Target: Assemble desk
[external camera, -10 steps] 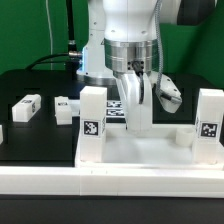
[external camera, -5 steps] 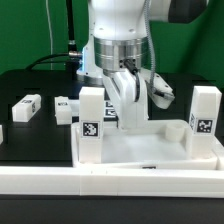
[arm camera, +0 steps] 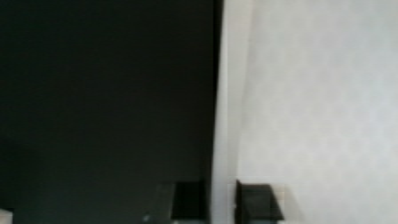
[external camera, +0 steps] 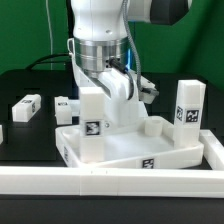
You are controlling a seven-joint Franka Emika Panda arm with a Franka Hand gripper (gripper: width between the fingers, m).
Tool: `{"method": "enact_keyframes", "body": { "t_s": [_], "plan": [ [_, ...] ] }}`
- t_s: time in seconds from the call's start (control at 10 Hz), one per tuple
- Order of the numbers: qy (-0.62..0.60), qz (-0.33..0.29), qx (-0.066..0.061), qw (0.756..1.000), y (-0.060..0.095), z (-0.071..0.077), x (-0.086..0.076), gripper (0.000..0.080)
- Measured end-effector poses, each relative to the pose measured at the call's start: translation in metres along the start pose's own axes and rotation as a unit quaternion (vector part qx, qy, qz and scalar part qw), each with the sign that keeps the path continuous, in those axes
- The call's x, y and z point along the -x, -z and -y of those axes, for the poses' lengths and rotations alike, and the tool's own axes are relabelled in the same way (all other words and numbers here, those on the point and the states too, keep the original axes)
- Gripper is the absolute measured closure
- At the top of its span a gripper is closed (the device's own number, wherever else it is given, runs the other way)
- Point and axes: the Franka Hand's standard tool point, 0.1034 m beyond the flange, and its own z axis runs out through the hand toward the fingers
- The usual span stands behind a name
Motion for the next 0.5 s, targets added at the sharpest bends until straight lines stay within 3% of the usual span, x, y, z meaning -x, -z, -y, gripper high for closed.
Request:
{"method": "enact_keyframes", "body": {
  "t_s": [0.5],
  "plan": [
    [0.170,-0.006,0.001,0.985,0.002,-0.003,-0.012,0.0732]
  ]
}}
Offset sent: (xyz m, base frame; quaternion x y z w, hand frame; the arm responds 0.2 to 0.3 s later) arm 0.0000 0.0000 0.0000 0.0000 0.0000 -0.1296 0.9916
